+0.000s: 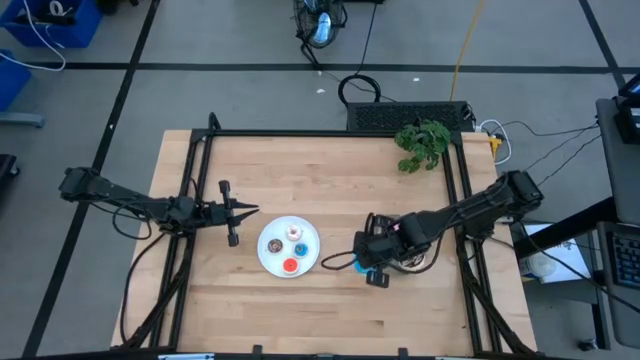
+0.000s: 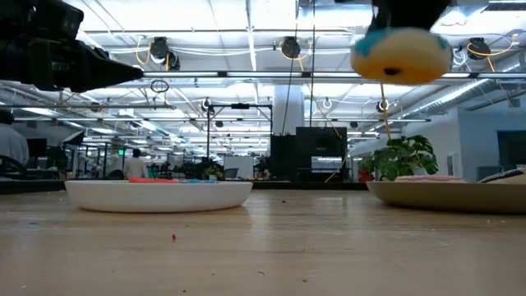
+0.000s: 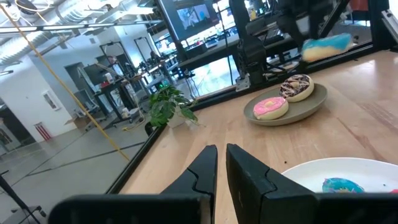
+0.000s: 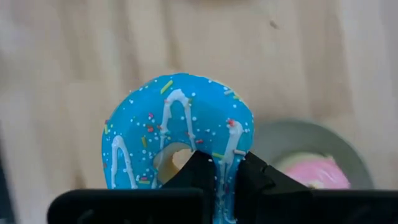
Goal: Pick & Place donuts
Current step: Put the big blue donut on the green plate
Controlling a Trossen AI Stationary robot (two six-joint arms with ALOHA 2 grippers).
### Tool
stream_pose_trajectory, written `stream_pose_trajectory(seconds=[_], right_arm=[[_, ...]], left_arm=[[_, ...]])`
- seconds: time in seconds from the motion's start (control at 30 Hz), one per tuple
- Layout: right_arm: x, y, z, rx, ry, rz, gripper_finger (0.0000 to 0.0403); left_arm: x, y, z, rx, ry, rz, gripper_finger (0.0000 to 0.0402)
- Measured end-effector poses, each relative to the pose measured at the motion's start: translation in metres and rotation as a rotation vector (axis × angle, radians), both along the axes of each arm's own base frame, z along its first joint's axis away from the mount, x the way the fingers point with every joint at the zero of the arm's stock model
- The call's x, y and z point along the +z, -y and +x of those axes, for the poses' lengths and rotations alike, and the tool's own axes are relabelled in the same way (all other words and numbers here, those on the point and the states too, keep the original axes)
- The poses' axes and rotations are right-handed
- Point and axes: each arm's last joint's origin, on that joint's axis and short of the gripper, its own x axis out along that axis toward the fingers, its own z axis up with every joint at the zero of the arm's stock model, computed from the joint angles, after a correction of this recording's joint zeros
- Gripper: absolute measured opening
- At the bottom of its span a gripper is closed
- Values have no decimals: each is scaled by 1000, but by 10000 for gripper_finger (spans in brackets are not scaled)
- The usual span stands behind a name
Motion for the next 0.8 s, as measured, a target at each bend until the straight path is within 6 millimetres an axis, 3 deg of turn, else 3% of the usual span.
stream_pose_trajectory(seconds=[0.2,0.47,0.8], right_arm=[[-34,27,-8,-79,-130,-65,15],[-83,46,-23,-94,-242,94,13],[-86,38,-19,-80,-187,161,12]], left_arm=[[0,0,0,0,0,0,42],[0,0,0,0,-1,2,42],[0,0,0,0,-1,1,42]])
